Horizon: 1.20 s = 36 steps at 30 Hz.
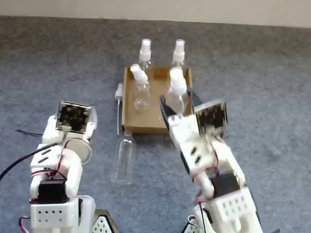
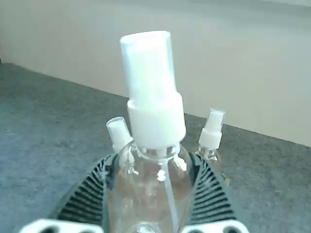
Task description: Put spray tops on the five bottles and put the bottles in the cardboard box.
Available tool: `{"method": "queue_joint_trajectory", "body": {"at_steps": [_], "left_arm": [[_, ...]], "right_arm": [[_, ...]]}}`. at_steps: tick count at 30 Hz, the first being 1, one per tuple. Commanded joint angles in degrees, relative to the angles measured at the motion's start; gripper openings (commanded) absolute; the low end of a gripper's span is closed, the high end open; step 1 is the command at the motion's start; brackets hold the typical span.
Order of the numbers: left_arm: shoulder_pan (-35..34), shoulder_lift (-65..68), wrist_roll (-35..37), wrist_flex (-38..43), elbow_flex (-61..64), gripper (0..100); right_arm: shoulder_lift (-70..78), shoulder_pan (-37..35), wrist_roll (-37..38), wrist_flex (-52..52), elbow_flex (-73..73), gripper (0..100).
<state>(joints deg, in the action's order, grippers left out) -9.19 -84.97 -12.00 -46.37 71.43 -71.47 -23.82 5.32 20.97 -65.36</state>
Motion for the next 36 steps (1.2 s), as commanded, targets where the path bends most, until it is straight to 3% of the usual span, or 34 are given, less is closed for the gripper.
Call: {"method": "queue_joint_trajectory", "body": {"at_steps": [1, 7, 16, 27, 36], "left_arm": [[-7.0, -5.1, 0.5, 0.3, 9.3, 15], [-10.5, -16.5, 0.5, 6.9, 24.8, 15], [-10.4, -19.2, 0.5, 6.2, 25.7, 15], [-10.4, -19.2, 0.5, 6.2, 25.7, 15], [-10.4, -19.2, 0.5, 6.1, 25.7, 15]], "right_arm": [[17.5, 2.4, -0.1, -10.8, 10.0, 0.3], [29.6, 4.6, -0.1, -26.1, 10.2, 0.3], [35.7, 6.6, -0.1, -49.4, -5.9, 0.3], [51.3, 6.7, -0.2, -61.3, -6.9, 0.3], [60.0, 7.3, -0.2, -61.8, 0.1, 0.3]]}}
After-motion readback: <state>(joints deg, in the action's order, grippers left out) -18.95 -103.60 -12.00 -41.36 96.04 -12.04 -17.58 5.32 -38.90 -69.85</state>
